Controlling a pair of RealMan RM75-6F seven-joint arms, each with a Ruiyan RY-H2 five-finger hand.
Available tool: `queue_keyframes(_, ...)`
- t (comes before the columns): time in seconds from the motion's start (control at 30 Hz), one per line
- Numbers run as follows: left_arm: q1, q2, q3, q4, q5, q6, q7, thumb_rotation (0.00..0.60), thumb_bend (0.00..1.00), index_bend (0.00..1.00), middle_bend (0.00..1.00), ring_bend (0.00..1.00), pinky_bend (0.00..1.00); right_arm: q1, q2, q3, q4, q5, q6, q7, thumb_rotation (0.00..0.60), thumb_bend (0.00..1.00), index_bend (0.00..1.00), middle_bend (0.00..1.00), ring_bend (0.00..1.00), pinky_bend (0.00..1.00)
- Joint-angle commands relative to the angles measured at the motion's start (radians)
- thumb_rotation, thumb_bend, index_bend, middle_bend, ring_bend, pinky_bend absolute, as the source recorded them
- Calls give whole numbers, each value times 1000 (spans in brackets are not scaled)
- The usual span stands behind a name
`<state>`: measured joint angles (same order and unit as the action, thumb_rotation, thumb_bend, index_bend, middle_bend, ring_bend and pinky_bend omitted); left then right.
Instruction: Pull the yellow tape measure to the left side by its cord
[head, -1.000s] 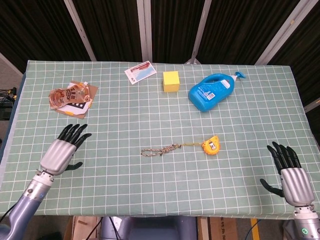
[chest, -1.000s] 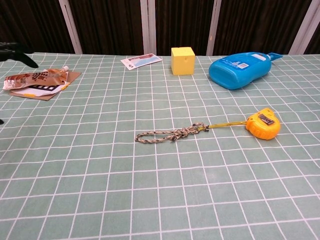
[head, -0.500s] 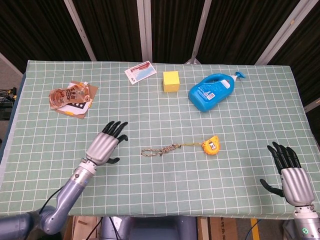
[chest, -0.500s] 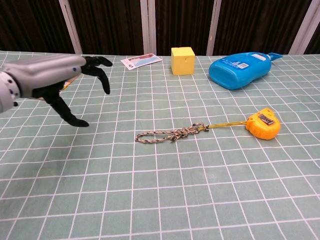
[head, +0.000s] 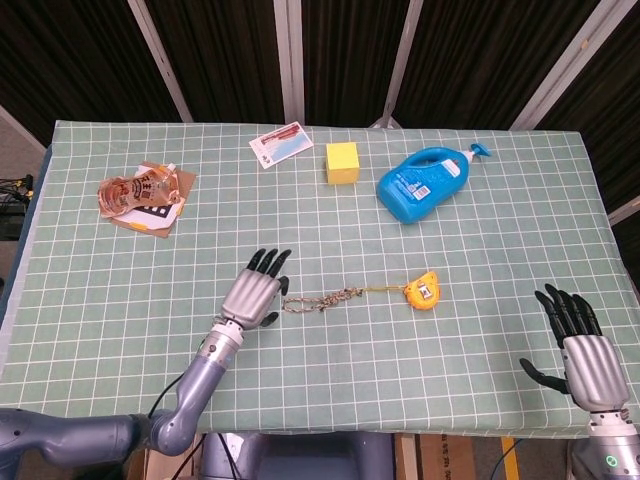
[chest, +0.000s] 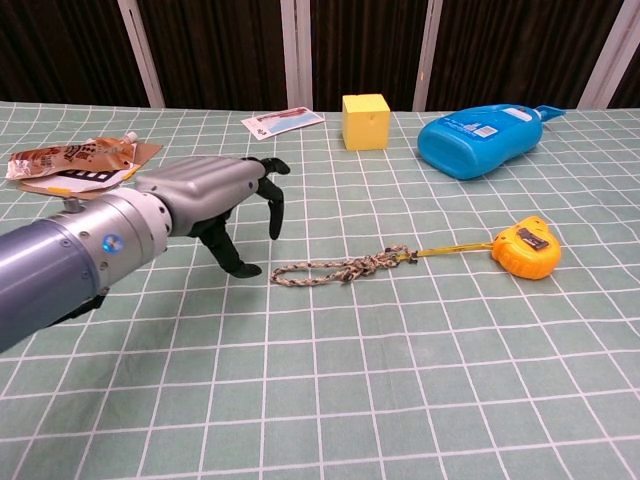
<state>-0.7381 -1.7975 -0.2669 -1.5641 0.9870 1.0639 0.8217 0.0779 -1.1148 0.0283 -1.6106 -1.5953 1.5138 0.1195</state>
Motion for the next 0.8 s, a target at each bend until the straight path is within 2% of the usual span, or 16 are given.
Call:
queue_keyframes(0.03,-24,-36,4,32,-24,8,24,600,349,481,0,0,0,0,1,-1,0,1,-2,4,600,219,0,0,0,0)
queue_keyframes(0.5,-81,-148,7,128,-80,26,50,600,397,516,0,0,0,1,7,-2,-5,6,-8,21,600,219,0,0,0,0)
queue_keyframes(0.8,-96,-179,13,165,-88,39,54,600,418,528,0,0,0,1,9,-2,-5,5,-9,28,600,219,0,0,0,0)
